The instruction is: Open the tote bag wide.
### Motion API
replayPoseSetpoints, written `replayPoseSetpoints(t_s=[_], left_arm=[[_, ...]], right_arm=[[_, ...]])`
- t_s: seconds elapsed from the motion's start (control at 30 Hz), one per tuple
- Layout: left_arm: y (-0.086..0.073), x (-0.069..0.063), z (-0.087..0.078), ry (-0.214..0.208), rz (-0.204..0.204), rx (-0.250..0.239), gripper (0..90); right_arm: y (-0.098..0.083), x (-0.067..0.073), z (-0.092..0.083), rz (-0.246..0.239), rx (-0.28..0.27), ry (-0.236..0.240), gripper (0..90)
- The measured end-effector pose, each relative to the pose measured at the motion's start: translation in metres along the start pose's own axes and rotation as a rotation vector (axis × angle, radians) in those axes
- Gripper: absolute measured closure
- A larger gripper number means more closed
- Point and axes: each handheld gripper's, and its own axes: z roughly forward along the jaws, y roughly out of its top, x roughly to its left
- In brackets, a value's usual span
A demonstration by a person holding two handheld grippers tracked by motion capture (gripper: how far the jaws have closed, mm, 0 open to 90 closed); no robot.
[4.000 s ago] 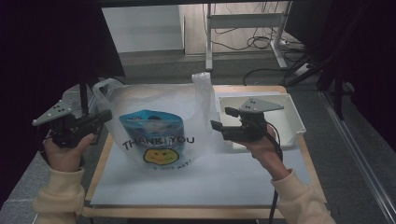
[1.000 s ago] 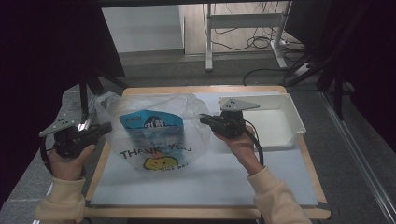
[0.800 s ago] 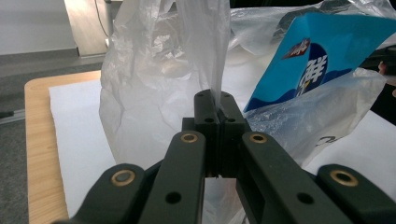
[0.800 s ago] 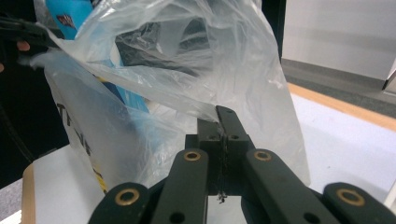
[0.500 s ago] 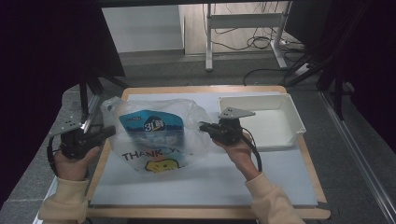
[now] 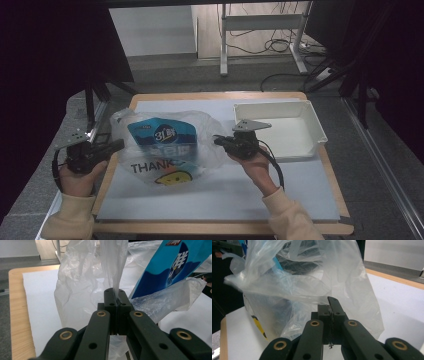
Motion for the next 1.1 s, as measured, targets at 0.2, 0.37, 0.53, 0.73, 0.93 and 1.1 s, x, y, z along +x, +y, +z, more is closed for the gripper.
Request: replayPoseSetpoints(t_s=[0.2,0.37,0.53,0.73,0.93,1.1], left_arm=[[-0.007,0.003,0.006,-0.002,-0.009,0.026,89.8],[-0.012,0.003,0.011,-0.006,-0.015,0.044,89.9],[-0.017,0.006,0.015,-0.007,-0.021,0.059,89.8],[-0.026,0.012,0.024,-0.013,-0.047,0.088,89.8],[-0.033,0.016,0.031,-0.024,-0.071,0.097,89.9],[-0.039,0.015,0.036,-0.017,-0.063,0.115,89.9]], right_arm=[[-0.008,-0.001,0.002,0.006,0.015,-0.004,88.6],[-0.015,-0.003,0.005,0.015,0.042,-0.008,88.6],[-0.018,-0.004,0.008,0.018,0.055,-0.011,88.6],[-0.024,-0.007,0.014,0.03,0.081,-0.014,88.6],[-0.028,-0.008,0.017,0.022,0.09,-0.022,88.5],[-0.033,-0.008,0.02,0.025,0.122,-0.031,88.5]])
